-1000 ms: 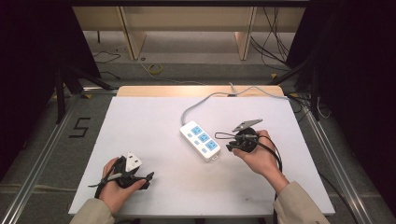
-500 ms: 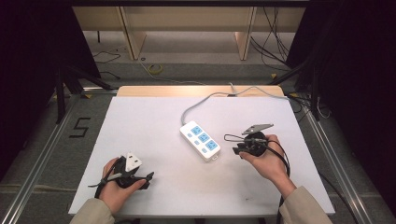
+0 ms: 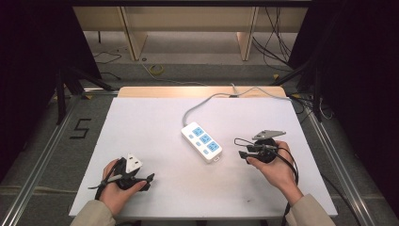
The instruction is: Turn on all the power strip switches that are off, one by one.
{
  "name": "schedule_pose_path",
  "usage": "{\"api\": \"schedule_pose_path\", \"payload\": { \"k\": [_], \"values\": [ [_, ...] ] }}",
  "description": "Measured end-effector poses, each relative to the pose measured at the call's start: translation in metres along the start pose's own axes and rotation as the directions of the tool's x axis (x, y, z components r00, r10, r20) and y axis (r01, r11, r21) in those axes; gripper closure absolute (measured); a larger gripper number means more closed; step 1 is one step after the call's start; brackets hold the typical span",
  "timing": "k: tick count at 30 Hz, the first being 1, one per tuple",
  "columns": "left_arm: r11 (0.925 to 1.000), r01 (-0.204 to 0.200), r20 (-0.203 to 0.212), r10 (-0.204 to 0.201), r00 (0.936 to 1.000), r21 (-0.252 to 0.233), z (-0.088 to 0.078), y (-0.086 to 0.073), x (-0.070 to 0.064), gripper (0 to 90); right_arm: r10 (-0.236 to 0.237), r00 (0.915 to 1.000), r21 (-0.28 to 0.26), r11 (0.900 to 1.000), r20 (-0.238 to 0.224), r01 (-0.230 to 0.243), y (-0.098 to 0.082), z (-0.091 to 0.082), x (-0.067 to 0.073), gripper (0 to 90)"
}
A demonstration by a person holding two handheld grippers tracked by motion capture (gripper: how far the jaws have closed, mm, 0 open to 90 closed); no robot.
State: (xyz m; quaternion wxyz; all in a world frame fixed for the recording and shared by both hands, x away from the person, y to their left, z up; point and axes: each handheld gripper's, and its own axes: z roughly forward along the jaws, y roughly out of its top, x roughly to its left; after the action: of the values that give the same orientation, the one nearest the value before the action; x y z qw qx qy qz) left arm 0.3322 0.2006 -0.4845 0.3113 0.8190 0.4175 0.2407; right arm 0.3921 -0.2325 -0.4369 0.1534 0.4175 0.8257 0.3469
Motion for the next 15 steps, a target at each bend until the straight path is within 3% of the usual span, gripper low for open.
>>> {"api": "schedule_pose_path", "payload": {
  "k": [15],
  "values": [
    [1.0000, 0.001, -0.001, -0.001, 1.0000, 0.006, 0.000, -0.001, 0.001, 18.9, 0.003, 0.9992, -0.090, 0.996, 0.039, 0.001, -0.027, -0.007, -0.003, 45.3]
  ]
}}
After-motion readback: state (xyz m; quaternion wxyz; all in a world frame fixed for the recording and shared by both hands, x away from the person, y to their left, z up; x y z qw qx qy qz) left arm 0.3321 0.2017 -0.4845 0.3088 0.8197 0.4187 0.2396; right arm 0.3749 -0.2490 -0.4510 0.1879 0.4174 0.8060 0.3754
